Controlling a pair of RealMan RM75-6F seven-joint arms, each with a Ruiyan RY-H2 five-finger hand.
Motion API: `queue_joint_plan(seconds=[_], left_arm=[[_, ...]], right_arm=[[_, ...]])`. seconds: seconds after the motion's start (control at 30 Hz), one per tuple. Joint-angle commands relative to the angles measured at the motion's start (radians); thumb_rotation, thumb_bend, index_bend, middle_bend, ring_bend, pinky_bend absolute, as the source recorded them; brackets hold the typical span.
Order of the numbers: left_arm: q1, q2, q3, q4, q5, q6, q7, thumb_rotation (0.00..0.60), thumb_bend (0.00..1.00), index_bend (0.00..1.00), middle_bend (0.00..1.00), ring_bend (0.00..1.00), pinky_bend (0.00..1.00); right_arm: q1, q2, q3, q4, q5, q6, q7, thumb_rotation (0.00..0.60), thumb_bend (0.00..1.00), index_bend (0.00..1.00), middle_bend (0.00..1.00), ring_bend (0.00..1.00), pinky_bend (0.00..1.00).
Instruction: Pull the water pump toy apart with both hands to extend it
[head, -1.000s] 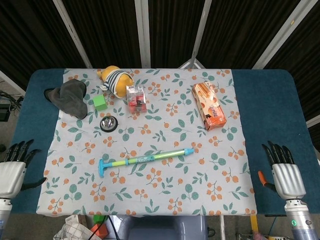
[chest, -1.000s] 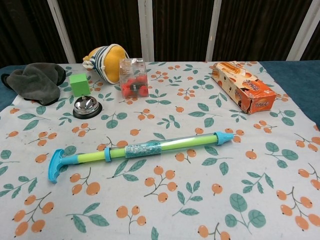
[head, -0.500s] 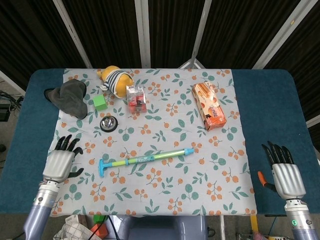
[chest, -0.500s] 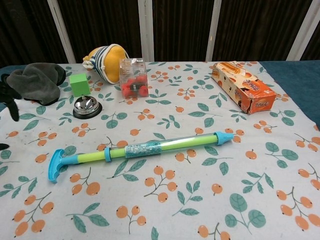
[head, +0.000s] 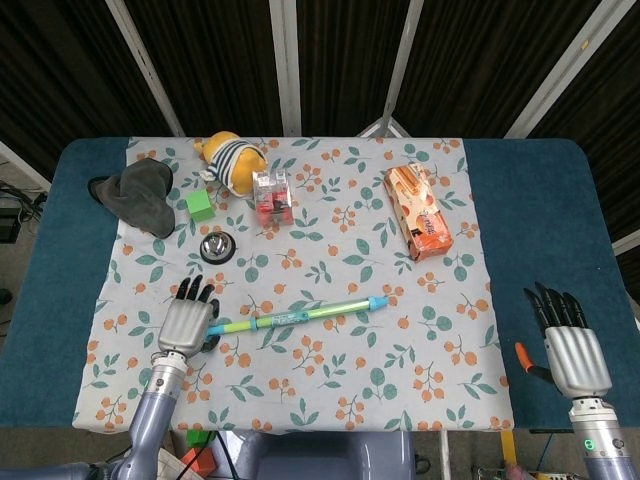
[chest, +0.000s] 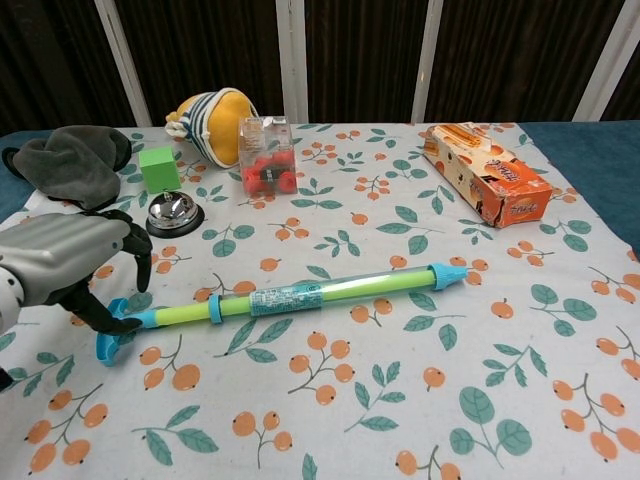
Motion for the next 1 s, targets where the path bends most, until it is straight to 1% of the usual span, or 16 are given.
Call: queue_joint_plan(seconds=[0.03,0.23,0.37,0.5,0.57,0.73,0.83,1.0], left_arm=[[-0.021,-0.038,-0.008,0.027,-0.03,0.012,0.023,0.6,0.37,0.49,0.17,0.0,0.08],[-0.042,-0.079,-0.001,0.054,-0.061,0.023,0.039,0.6,0.39,0.51,0.18,0.0,0.08],[-0.05,-0.091,0.004,0.073,-0.073,0.034,0.046,0.6,0.39,0.51,0.18,0.0,0.08],[-0.055,-0.094,0.004,0.08,-0.084,0.041,0.042,0.6,0.42,0.52,0.18,0.0,0.08],[-0.058,-0.093,0.008,0.081,-0.086,0.043,0.039,0.6,0.45,0.53,0.18,0.0,0.08],[-0.064,-0.093,0.026,0.086,-0.084,0.041,0.033,0.6,0.56,0.59,0.19,0.0,0.08],[-0.074,-0.088,0.049,0.094,-0.05,0.037,0.037,0.6,0.59,0.61,0.19,0.0,0.08],[-0.098,-0.06,0.107,0.119,0.077,0.024,0.024,0.6,0.6,0.64,0.19,0.0,0.08]], right_arm=[[0.0,0.001,0.0,-0.001,0.0,0.0,0.002,0.6,0.4,0.0,0.0,0.0,0.0],[0.0,0.002,0.001,-0.002,0.002,-0.002,0.008,0.6,0.4,0.0,0.0,0.0,0.0],[0.0,0.004,0.001,-0.005,0.005,-0.005,0.011,0.6,0.4,0.0,0.0,0.0,0.0],[0.001,0.005,0.001,-0.006,0.006,-0.005,0.012,0.6,0.4,0.0,0.0,0.0,0.0],[0.001,0.005,0.001,-0.006,0.006,-0.005,0.012,0.6,0.4,0.0,0.0,0.0,0.0],[0.0,0.006,0.0,-0.008,0.006,-0.005,0.012,0.6,0.4,0.0,0.0,0.0,0.0],[0.0,0.007,0.0,-0.008,0.005,-0.004,0.01,0.6,0.4,0.0,0.0,0.0,0.0],[0.0,0.006,0.0,-0.013,0.007,-0.006,0.005,0.6,0.4,0.0,0.0,0.0,0.0]])
